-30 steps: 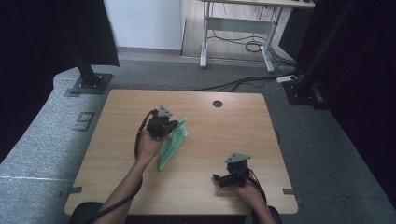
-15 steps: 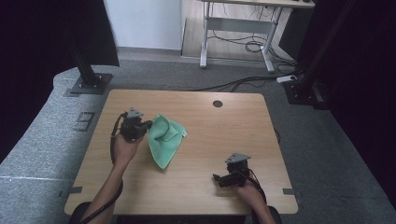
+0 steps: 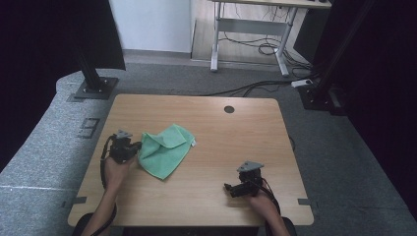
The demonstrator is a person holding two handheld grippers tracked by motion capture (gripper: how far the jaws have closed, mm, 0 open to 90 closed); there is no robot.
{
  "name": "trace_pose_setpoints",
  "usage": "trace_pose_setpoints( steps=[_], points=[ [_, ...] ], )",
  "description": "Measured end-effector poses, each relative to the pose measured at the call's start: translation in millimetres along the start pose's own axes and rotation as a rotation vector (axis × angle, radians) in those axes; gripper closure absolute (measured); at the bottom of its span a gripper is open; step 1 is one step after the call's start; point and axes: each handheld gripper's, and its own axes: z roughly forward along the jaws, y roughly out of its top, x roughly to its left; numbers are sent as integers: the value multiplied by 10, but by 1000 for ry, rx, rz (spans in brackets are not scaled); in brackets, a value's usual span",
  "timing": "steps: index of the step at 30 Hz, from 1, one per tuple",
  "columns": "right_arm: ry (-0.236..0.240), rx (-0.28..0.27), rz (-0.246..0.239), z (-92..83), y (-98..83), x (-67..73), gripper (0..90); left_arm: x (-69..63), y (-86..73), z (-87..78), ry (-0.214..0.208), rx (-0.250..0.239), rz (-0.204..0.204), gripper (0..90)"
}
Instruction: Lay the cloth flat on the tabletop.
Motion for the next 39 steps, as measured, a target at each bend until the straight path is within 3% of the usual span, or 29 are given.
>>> trace_pose_setpoints(
  steps=[2, 5, 7, 10, 13, 17, 21, 24, 25, 26, 28, 32, 36, 39],
  points=[
    [0, 0, 0, 0, 0, 0, 0, 27, -22, -13, 29, 14, -6, 822],
    [0, 0, 0, 0, 0, 0, 0, 38, 12, -98, 49, 0, -7, 625],
    [0, 0, 0, 0, 0, 0, 0, -1, 74, -182, 65, -25, 20, 510],
    [0, 0, 0, 0, 0, 0, 0, -75, 205, -294, 27, -56, 52, 373],
    [0, 0, 0, 0, 0, 0, 0, -185, 343, -349, 23, -85, 83, 276],
    [0, 0, 0, 0, 0, 0, 0, -356, 500, -295, -23, -92, 118, 255],
    [-1, 0, 1, 0, 0, 0, 0, -545, 607, -84, -40, -59, 184, 274],
    [0, 0, 0, 0, 0, 0, 0, -619, 643, 129, 3, 3, 244, 327],
    [0, 0, 0, 0, 0, 0, 0, -619, 643, 129, 3, 3, 244, 328],
    [0, 0, 0, 0, 0, 0, 0, -607, 634, 265, 46, 49, 271, 328],
    [0, 0, 1, 0, 0, 0, 0, -551, 599, 378, 81, 82, 269, 329],
    [0, 0, 0, 0, 0, 0, 0, -411, 471, 518, 99, 128, 233, 329],
    [0, 0, 1, 0, 0, 0, 0, -329, 339, 582, 81, 156, 214, 325],
    [0, 0, 1, 0, 0, 0, 0, -346, 283, 597, 68, 148, 204, 331]
  ],
)
